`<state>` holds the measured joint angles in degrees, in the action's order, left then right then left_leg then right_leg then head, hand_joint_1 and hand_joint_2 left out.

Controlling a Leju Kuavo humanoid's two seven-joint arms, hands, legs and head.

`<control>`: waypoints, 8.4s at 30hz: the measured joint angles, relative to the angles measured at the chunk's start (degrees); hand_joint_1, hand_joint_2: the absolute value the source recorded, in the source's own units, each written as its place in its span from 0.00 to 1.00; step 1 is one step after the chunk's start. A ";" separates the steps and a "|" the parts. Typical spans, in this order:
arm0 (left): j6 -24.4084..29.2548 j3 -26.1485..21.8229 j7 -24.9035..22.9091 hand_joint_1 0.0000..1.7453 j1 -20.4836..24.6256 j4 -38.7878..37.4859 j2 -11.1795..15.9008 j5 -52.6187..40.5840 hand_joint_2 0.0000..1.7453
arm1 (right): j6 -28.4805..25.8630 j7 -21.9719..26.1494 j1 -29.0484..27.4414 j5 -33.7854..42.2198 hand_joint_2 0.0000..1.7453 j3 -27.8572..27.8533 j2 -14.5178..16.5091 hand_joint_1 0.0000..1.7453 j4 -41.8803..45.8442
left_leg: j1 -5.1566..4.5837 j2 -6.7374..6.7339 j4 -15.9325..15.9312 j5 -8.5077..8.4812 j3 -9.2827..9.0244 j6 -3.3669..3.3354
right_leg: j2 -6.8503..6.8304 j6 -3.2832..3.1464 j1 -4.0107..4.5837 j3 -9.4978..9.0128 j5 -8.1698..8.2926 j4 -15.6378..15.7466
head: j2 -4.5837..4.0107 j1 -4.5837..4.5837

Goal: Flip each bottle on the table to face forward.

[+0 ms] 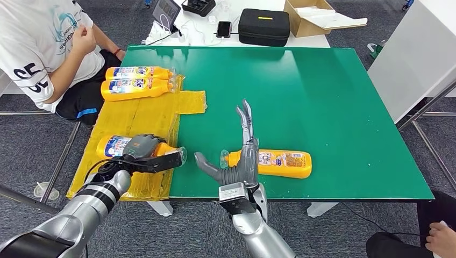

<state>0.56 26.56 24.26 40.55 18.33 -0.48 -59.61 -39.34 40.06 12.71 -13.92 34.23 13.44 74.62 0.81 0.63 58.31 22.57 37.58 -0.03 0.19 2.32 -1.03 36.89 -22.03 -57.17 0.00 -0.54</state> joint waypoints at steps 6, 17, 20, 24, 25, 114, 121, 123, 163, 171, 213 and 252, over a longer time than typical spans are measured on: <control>-1.14 -0.25 -0.72 0.00 0.04 -0.12 -0.02 1.70 1.00 | 1.21 0.00 0.05 1.24 1.00 0.00 0.00 0.00 -0.99 | 0.00 0.00 0.00 0.00 -0.01 0.00 | 0.00 0.00 0.00 -0.03 0.00 0.00 | 0.00 -0.01; -1.37 -0.36 -0.72 0.00 0.06 -0.12 -0.02 1.98 1.00 | 1.39 0.00 0.06 1.35 1.00 0.00 0.00 0.00 -1.70 | 0.00 0.01 0.00 0.00 -0.01 0.00 | 0.00 0.00 0.00 -0.03 0.00 0.00 | 0.01 -0.01; -1.42 -0.36 -0.72 0.00 0.06 -0.12 -0.02 1.99 0.25 | 1.40 0.00 0.06 1.35 1.00 0.00 0.00 0.00 -1.74 | 0.00 0.01 0.00 0.00 -0.01 0.00 | 0.00 0.00 0.00 -0.03 0.00 0.00 | 0.01 -0.01; -3.34 -1.01 0.55 0.00 0.09 -0.12 0.07 3.52 0.00 | 2.44 0.00 0.25 1.35 1.00 -0.04 0.00 0.00 -2.20 | 0.00 0.03 0.00 0.00 -0.02 0.00 | -0.01 0.00 0.00 -0.05 0.00 0.00 | 0.01 -0.01; -4.20 -1.40 1.26 0.00 0.08 -0.12 0.13 4.37 0.00 | 3.14 0.00 0.49 1.28 1.00 -0.11 0.00 0.00 -2.62 | 0.00 0.06 0.00 0.00 -0.03 0.00 | -0.01 0.00 0.00 -0.07 0.00 0.00 | 0.00 -0.01; -10.15 -31.48 16.00 0.00 -16.54 23.38 -4.11 51.18 1.00 | 50.77 -34.29 11.45 -23.50 1.00 -5.45 -32.75 0.00 -14.44 | -0.09 0.24 0.03 -0.01 0.01 -0.02 | -0.06 -0.09 -0.09 -0.01 0.10 0.03 | 0.01 -0.02; -10.47 -31.51 16.00 0.00 -16.25 22.62 -4.13 51.28 1.00 | 53.31 -36.61 11.68 -23.37 1.00 -4.38 -35.11 0.68 -14.48 | -0.09 0.24 0.03 -0.01 0.01 -0.03 | -0.05 -0.09 -0.10 -0.02 0.11 0.03 | 0.01 -0.01; -10.65 -31.52 16.00 0.00 -16.06 22.32 -4.14 51.31 1.00 | 53.98 -36.78 11.69 -23.16 1.00 -4.06 -35.76 0.90 -14.50 | -0.10 0.22 0.03 0.00 0.01 -0.03 | -0.05 -0.08 -0.10 -0.01 0.11 0.03 | 0.00 -0.02; -20.62 -31.58 11.31 0.00 -18.18 27.76 -10.02 62.09 1.00 | 0.71 -13.27 -7.29 -19.20 1.00 -25.38 -9.96 1.00 5.74 | -0.04 0.27 0.02 0.02 0.21 -0.01 | -0.04 0.01 -0.07 0.13 -0.02 0.03 | 0.00 -0.02; -27.50 -29.56 8.52 0.00 -19.09 29.93 -11.30 67.82 1.00 | 0.88 -6.36 -8.60 -16.79 1.00 -27.76 -7.14 1.00 7.68 | -0.03 0.25 0.02 0.02 0.19 0.00 | -0.03 0.01 -0.05 0.13 0.00 0.02 | 0.00 -0.02; -40.73 -4.91 2.37 0.00 -20.53 29.76 -9.37 88.55 1.00 | 3.21 -0.01 3.87 -17.28 1.00 -5.73 1.92 1.00 -35.60 | -0.01 0.21 0.01 0.01 0.22 0.00 | -0.02 0.00 -0.02 0.20 -0.02 0.02 | 0.00 -0.02; -7.28 -14.01 11.07 1.00 -19.45 39.68 -9.05 61.78 1.00 | 13.38 -3.42 0.58 -10.63 0.00 -11.88 1.78 0.00 -20.76 | 0.00 0.20 0.01 0.00 0.24 0.01 | -0.02 0.01 -0.01 0.22 -0.01 0.02 | 0.00 -0.01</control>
<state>-6.72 12.55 35.33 21.10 58.01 -9.53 2.16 -25.96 36.64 13.29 -24.55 22.34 15.22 53.86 0.82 0.84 58.33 22.57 37.82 -0.02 0.17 2.33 -1.03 37.10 -22.03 -57.15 0.00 -0.55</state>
